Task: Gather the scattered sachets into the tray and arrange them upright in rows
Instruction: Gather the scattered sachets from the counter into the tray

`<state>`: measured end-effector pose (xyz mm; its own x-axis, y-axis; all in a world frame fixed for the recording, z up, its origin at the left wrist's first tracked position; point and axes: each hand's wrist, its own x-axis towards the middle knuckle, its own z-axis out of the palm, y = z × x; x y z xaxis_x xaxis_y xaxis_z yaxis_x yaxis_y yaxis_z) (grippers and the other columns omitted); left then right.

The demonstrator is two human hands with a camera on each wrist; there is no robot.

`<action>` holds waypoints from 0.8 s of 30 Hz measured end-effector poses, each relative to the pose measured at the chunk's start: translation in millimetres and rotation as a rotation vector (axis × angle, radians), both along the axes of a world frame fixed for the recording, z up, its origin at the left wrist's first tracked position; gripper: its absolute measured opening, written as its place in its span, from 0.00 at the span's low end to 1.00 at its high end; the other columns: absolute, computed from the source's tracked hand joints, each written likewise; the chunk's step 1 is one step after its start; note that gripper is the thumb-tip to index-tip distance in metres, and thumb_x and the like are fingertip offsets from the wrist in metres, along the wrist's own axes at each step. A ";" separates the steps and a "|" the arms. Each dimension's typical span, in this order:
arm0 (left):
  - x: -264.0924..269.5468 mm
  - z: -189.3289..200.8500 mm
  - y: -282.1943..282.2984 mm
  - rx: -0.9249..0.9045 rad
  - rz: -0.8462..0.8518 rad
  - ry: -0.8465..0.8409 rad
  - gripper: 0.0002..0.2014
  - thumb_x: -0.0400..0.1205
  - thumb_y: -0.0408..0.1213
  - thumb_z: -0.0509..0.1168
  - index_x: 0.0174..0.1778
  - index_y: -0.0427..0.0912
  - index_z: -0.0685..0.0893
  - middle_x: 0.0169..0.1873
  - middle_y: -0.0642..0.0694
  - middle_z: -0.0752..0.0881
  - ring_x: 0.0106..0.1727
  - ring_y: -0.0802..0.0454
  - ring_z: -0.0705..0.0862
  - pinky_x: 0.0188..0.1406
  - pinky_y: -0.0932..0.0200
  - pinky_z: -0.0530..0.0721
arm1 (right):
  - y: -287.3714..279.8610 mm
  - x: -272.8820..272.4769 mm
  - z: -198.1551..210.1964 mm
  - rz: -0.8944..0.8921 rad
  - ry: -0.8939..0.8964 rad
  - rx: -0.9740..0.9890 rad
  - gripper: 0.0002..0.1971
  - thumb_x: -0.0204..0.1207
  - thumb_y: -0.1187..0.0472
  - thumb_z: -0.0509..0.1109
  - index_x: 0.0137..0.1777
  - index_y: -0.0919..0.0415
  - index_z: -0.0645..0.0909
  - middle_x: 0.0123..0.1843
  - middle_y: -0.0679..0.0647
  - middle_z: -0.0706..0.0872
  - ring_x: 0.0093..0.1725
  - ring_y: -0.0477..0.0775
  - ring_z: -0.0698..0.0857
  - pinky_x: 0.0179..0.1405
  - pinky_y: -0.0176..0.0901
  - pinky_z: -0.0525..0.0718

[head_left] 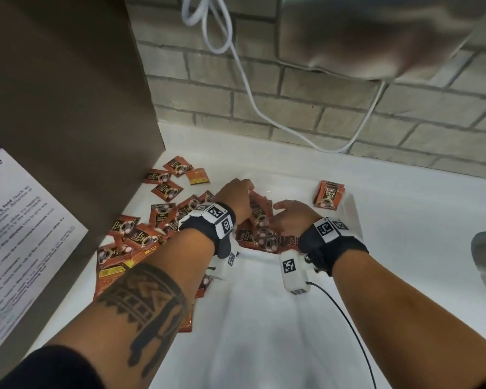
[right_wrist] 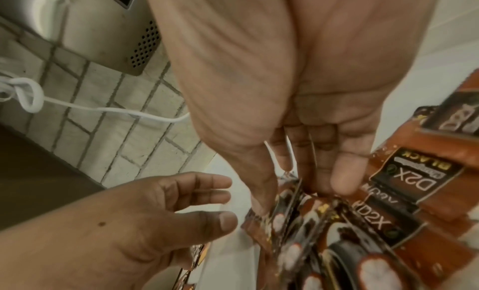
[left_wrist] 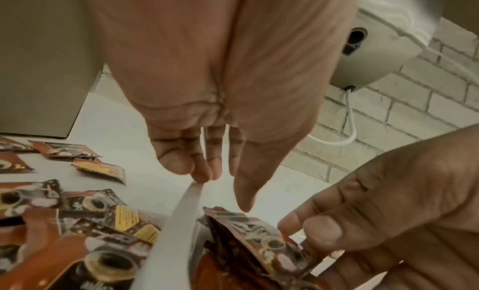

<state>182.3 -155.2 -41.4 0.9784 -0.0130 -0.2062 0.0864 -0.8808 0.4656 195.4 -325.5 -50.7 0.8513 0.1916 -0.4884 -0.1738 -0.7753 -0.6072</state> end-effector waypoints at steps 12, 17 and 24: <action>-1.6 -18.3 99.7 -0.089 0.344 -0.074 0.25 0.81 0.42 0.71 0.74 0.43 0.78 0.73 0.42 0.78 0.72 0.41 0.79 0.71 0.52 0.77 | 18.1 8.2 26.2 0.181 -0.273 -0.277 0.13 0.83 0.57 0.68 0.61 0.61 0.88 0.65 0.57 0.87 0.65 0.59 0.83 0.64 0.46 0.78; 18.4 -27.2 158.5 0.091 0.470 0.091 0.31 0.75 0.48 0.69 0.75 0.42 0.77 0.74 0.36 0.77 0.72 0.34 0.78 0.71 0.41 0.80 | 47.7 14.1 37.0 0.112 -0.309 -0.054 0.05 0.80 0.58 0.69 0.45 0.50 0.86 0.48 0.48 0.89 0.47 0.52 0.86 0.54 0.41 0.82; 33.2 -55.9 186.5 0.126 0.400 0.153 0.38 0.77 0.51 0.71 0.83 0.48 0.68 0.82 0.39 0.67 0.81 0.35 0.70 0.79 0.39 0.73 | 136.7 41.2 47.6 0.233 -0.330 -0.023 0.10 0.80 0.57 0.70 0.50 0.60 0.91 0.54 0.54 0.92 0.55 0.55 0.88 0.56 0.43 0.84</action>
<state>215.5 31.3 -97.3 0.8593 0.3949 -0.3250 0.4916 -0.8130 0.3120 236.6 -188.9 -3.0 0.8981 0.3904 -0.2027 0.2098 -0.7852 -0.5826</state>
